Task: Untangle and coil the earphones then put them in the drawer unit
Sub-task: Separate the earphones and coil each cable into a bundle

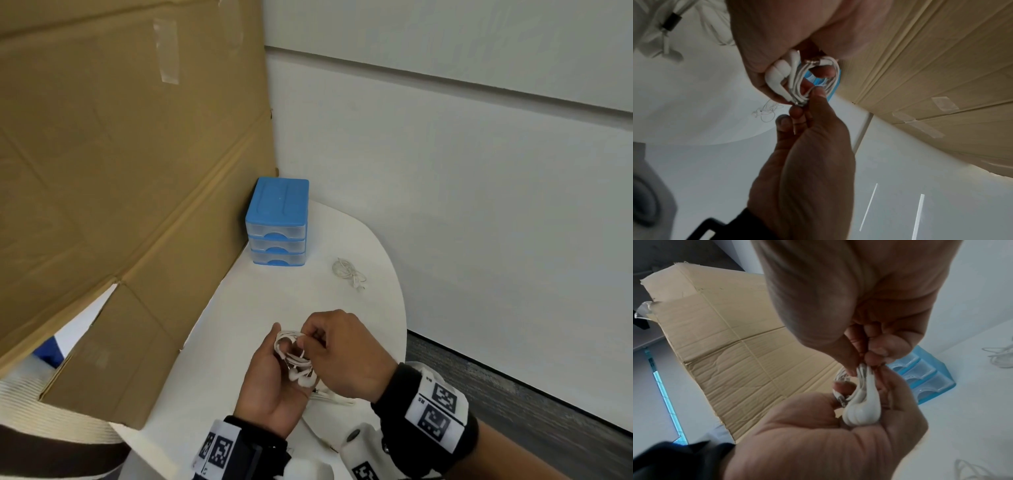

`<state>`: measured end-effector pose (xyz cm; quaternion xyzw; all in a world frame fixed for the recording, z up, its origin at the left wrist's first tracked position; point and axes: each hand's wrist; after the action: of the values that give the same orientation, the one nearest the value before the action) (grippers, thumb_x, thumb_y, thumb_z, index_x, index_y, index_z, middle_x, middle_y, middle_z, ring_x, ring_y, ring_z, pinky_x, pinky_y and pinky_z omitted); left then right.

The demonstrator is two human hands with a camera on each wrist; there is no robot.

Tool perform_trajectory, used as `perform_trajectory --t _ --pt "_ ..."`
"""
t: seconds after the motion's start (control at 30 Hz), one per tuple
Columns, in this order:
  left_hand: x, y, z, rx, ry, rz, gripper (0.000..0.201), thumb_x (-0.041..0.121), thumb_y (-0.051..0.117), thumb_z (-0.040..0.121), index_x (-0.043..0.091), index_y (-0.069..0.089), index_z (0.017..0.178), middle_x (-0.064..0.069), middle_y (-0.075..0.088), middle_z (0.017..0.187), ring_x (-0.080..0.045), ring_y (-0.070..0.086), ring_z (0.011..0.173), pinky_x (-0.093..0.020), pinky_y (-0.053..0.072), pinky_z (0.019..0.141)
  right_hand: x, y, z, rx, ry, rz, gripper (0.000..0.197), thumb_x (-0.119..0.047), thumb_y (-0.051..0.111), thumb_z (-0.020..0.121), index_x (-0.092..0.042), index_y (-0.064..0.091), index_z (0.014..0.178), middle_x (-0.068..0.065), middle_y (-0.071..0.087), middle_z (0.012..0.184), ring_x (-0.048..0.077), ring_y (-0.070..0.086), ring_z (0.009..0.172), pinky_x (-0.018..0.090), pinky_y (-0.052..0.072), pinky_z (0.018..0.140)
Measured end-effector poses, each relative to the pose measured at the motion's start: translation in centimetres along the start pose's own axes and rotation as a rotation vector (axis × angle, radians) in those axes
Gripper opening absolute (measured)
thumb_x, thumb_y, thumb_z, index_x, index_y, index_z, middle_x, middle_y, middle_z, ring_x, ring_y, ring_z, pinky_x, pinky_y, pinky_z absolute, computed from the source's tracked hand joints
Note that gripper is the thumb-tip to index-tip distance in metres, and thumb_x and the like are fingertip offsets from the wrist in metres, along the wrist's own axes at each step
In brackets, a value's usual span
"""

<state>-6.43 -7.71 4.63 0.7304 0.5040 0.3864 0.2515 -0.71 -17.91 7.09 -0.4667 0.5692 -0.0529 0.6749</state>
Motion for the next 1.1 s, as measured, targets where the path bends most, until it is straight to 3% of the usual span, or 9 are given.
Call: perform_trajectory --t 0.1,0.2,0.37,0.47,0.63,0.77,0.9,1.0,1.1 --pt "-0.1 -0.7 0.6 0.01 -0.042 -0.032 0.037 0.037 0.044 0.098 0.01 0.057 0.076 -0.011 0.065 0.071 -0.023 0.066 0.057 -0.032 0.056 0.051 0.2 -0.3 0.1 -0.005 0.025 0.022 0.016 -0.017 0.057 0.09 -0.015 0.068 0.079 0.0 0.069 0.074 0.014 0.063 0.068 0.023 0.047 0.06" --pt "-0.5 -0.6 0.4 -0.02 -0.122 -0.07 0.034 0.033 0.046 0.094 0.008 0.063 0.077 -0.007 0.065 0.065 -0.021 0.058 0.045 -0.03 0.052 0.045 0.2 -0.7 0.3 0.007 0.018 0.057 0.016 -0.017 0.058 0.089 -0.014 0.069 0.079 -0.001 0.072 0.077 0.012 0.066 0.071 0.025 0.052 0.065" --pt "-0.5 -1.9 0.5 -0.077 -0.267 -0.021 0.026 0.023 0.046 0.09 0.004 0.063 0.09 -0.014 0.067 0.077 -0.023 0.065 0.054 -0.03 0.059 0.053 -0.1 -1.9 0.5 0.03 0.02 0.167 0.019 -0.02 0.061 0.091 -0.018 0.066 0.073 -0.007 0.063 0.06 0.005 0.057 0.051 0.022 0.047 0.055" --pt "-0.1 -2.6 0.6 -0.116 -0.237 -0.022 0.016 0.009 0.059 0.082 0.002 0.061 0.097 -0.017 0.066 0.085 -0.023 0.066 0.062 -0.033 0.061 0.061 0.0 -2.3 0.5 0.052 0.002 0.258 0.018 -0.017 0.063 0.092 -0.011 0.068 0.075 -0.006 0.062 0.06 0.0 0.056 0.048 0.017 0.046 0.055" --pt "0.4 -3.5 0.9 -0.171 -0.117 0.003 0.064 0.001 0.095 0.038 -0.001 0.074 0.098 -0.017 0.072 0.095 -0.022 0.072 0.07 -0.034 0.062 0.067 0.5 -2.8 0.4 -0.006 -0.049 0.397 0.014 -0.014 0.066 0.091 -0.016 0.071 0.078 -0.009 0.066 0.067 0.002 0.054 0.058 0.021 0.047 0.065" --pt "0.8 -3.6 0.6 -0.171 -0.076 0.117 0.067 0.009 0.1 0.022 0.001 0.078 0.084 -0.015 0.073 0.082 -0.02 0.073 0.063 -0.031 0.061 0.057 0.5 -3.6 -0.4 -0.183 -0.123 0.391 0.011 -0.014 0.066 0.091 -0.019 0.074 0.084 -0.011 0.068 0.073 -0.001 0.056 0.064 0.016 0.045 0.067" --pt "1.1 -3.2 0.2 -0.18 -0.039 0.296 0.063 0.014 0.1 0.031 -0.005 0.075 0.086 -0.02 0.071 0.088 -0.02 0.072 0.067 -0.028 0.061 0.058 0.7 -3.9 -0.8 -0.289 -0.117 0.253 0.009 -0.017 0.067 0.09 -0.012 0.075 0.088 -0.011 0.064 0.069 -0.003 0.055 0.058 0.007 0.039 0.057" --pt "0.8 -2.6 0.1 -0.13 0.002 0.37 0.012 0.006 0.079 0.07 -0.001 0.076 0.079 -0.021 0.069 0.085 -0.021 0.072 0.064 -0.025 0.059 0.053 1.2 -3.3 -1.0 -0.246 -0.103 0.141 0.01 -0.021 0.067 0.089 -0.017 0.074 0.084 -0.013 0.063 0.063 0.0 0.055 0.058 0.013 0.041 0.058" --pt "0.7 -2.7 0.1 -0.065 0.047 0.323 0.031 0.019 0.054 0.093 0.002 0.077 0.083 -0.02 0.074 0.092 -0.023 0.075 0.071 -0.031 0.062 0.063 1.5 -3.0 -1.0 -0.142 -0.088 0.017 0.012 -0.025 0.065 0.089 -0.02 0.074 0.083 -0.016 0.06 0.062 0.0 0.055 0.058 0.01 0.037 0.057"
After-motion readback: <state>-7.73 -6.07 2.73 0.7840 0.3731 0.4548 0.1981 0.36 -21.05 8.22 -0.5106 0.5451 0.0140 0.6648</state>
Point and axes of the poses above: each hand's wrist, its own z-axis towards the middle knuckle, its own y-axis out of the palm, x = y × z
